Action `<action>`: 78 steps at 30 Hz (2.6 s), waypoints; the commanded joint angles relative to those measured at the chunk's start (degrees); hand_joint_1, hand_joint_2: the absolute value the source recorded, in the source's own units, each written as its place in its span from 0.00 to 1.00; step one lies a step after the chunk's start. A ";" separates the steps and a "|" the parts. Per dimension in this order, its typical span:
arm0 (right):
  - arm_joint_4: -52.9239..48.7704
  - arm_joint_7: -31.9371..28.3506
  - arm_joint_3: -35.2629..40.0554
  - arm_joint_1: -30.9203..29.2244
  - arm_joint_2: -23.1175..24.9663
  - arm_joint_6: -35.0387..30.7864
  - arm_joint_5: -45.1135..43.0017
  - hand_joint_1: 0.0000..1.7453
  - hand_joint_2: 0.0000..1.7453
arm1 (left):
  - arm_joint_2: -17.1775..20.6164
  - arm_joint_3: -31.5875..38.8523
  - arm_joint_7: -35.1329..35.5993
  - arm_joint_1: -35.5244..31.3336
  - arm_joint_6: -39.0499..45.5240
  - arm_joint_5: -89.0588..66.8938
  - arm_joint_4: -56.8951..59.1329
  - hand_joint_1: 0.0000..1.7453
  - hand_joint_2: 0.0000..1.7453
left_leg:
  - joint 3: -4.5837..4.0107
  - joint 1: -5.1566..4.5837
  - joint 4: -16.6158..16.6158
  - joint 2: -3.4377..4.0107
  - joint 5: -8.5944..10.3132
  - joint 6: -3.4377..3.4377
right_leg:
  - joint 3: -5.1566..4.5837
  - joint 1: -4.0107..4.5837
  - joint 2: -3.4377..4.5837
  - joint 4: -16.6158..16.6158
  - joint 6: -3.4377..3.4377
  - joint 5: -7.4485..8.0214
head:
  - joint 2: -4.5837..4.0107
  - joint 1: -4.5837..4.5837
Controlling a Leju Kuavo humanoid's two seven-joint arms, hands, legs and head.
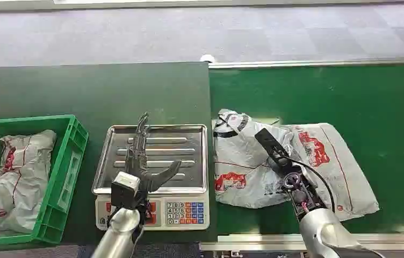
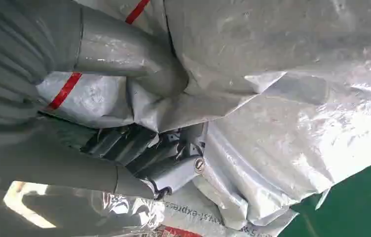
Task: Moved the parcel from conveyor to table for the left to box.
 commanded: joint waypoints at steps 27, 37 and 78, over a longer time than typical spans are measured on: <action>-27.22 -46.06 -14.35 5.11 6.07 -8.65 -32.76 1.00 1.00 | 1.67 -4.36 -1.79 -4.66 2.23 3.75 5.77 0.00 1.00 | 0.05 0.01 -0.03 -0.04 0.00 0.00 | 0.05 0.01 -0.01 -0.04 -0.03 0.00 | 0.00 0.00; -37.59 -47.34 -8.97 9.56 6.73 -12.31 -39.32 1.00 1.00 | 1.79 -4.97 -1.79 -4.59 6.26 4.45 3.71 0.00 1.00 | 0.03 0.02 -0.02 -0.02 0.00 -0.02 | 0.02 0.02 0.01 -0.02 -0.05 -0.01 | 0.00 0.00; -50.30 -47.34 12.77 14.61 3.87 -19.59 -41.75 1.00 1.00 | 0.82 0.38 -1.79 -1.15 26.68 9.86 -0.95 0.00 1.00 | 0.06 0.00 -0.05 0.02 -0.01 0.00 | 0.04 0.00 0.04 -0.03 -0.03 -0.01 | 0.00 0.00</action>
